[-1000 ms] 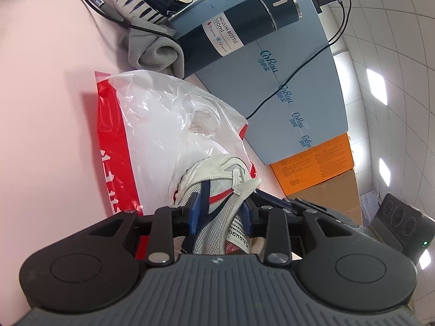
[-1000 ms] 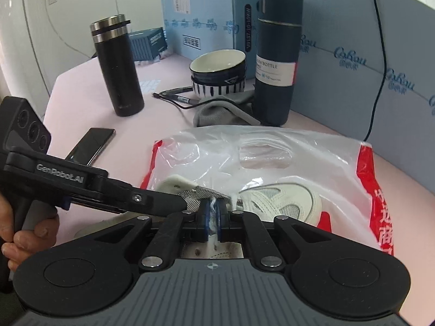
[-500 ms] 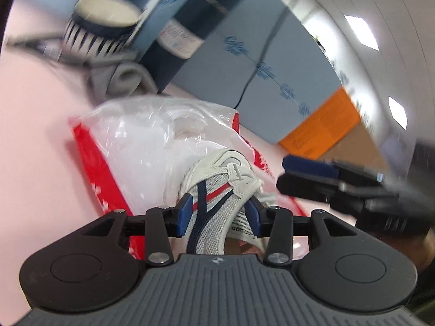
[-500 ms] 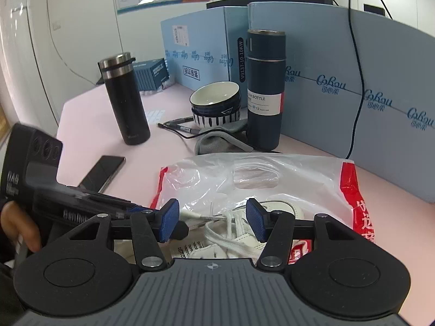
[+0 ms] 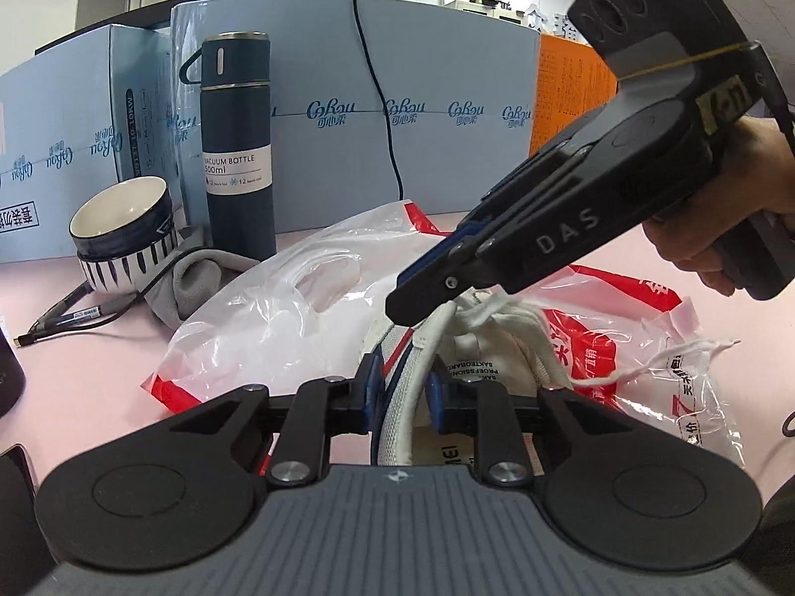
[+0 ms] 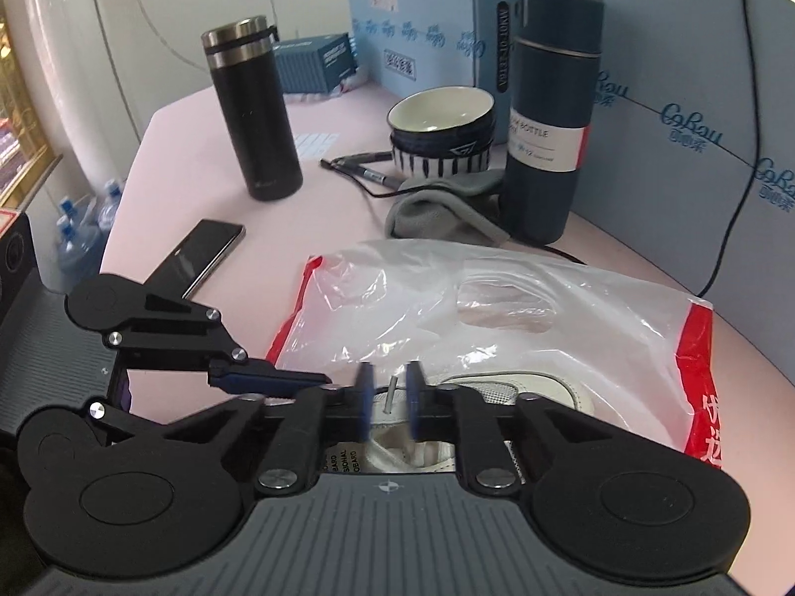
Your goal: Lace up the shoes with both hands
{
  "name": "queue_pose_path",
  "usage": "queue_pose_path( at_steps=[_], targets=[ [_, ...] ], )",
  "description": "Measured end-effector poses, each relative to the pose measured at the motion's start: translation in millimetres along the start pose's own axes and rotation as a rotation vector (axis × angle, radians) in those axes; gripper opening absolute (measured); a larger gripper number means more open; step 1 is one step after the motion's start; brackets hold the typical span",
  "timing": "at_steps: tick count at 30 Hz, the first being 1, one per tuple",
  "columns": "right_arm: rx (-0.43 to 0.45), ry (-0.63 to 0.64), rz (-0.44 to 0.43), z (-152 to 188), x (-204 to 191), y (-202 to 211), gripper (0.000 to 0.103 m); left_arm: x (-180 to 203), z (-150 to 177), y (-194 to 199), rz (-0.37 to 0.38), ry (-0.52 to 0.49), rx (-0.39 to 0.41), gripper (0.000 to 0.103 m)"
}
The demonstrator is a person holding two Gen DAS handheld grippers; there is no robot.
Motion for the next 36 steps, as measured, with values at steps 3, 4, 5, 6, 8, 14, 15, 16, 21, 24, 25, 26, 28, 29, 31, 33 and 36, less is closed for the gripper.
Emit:
queue_pose_path(
  at_steps=[3,4,5,6,8,14,15,16,21,24,25,26,28,29,31,33,36],
  targets=[
    [0.004,-0.01,-0.02,-3.0,1.3,2.4,0.003,-0.9,0.1,-2.1,0.008,0.011,-0.007,0.018],
    [0.029,-0.035,-0.029,-8.3,5.5,8.3,0.003,-1.0,0.2,-2.4,0.01,0.013,-0.008,0.018],
    [0.055,-0.061,-0.038,-13.7,9.8,14.2,0.003,-0.6,0.3,-2.6,0.01,0.01,-0.009,0.018],
    [0.08,-0.087,-0.046,-19.0,14.1,20.1,0.003,0.1,0.5,-3.3,0.013,0.008,-0.011,0.018],
    [0.13,-0.138,-0.064,-29.8,22.8,32.2,0.003,1.2,0.7,-3.3,0.016,0.004,-0.015,0.018],
    [0.28,-0.259,-0.104,-64.7,47.1,69.8,0.003,2.1,1.1,-3.4,0.019,0.006,-0.023,0.018],
    [0.299,-0.265,-0.109,-70.0,48.9,74.9,0.003,2.1,1.2,-3.4,0.019,0.008,-0.024,0.018],
    [0.332,-0.273,-0.115,-77.3,51.7,82.8,0.002,2.0,1.3,-3.5,0.02,0.009,-0.026,0.018],
    [0.446,-0.229,-0.088,-108.5,58.1,117.7,0.001,2.0,1.6,-3.8,0.017,0.013,-0.029,0.018],
    [0.323,-0.188,-0.084,-97.3,54.1,100.9,0.002,2.2,1.7,-3.8,0.014,0.014,-0.031,0.019],
    [0.272,-0.192,-0.092,-90.7,53.7,92.6,0.004,2.2,1.8,-3.7,0.012,0.014,-0.031,0.02],
    [0.213,-0.202,-0.091,-79.0,53.9,80.4,0.009,2.1,1.9,-3.6,0.011,0.015,-0.03,0.02],
    [0.121,-0.234,-0.1,-52.6,52.4,57.1,0.01,1.4,2.3,-3.3,0.008,0.022,-0.031,0.02],
    [0.093,-0.251,-0.107,-41.2,50.0,47.9,0.011,1.0,2.4,-3.2,0.007,0.025,-0.032,0.02],
    [0.054,-0.267,-0.124,-23.8,41.1,32.5,0.011,1.1,2.6,-2.6,0.007,0.024,-0.032,0.02],
    [0.018,-0.25,-0.134,-13.0,28.8,19.7,0.015,2.5,2.5,-2.1,0.009,0.016,-0.033,0.02],
    [-0.022,-0.176,-0.097,-4.1,12.5,6.0,0.016,6.0,2.5,-1.0,0.02,0.001,-0.038,0.022]
  ],
)
Point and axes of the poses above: each gripper's, at about its wrist camera, not at the fingertips, and y roughly against the way its jaws point, x to its right, z to its underside, the point moved 7 cm from there along -y, roughly the way its jaws point, and after that the axes turned 14 degrees about y, right-handed, at the moved point
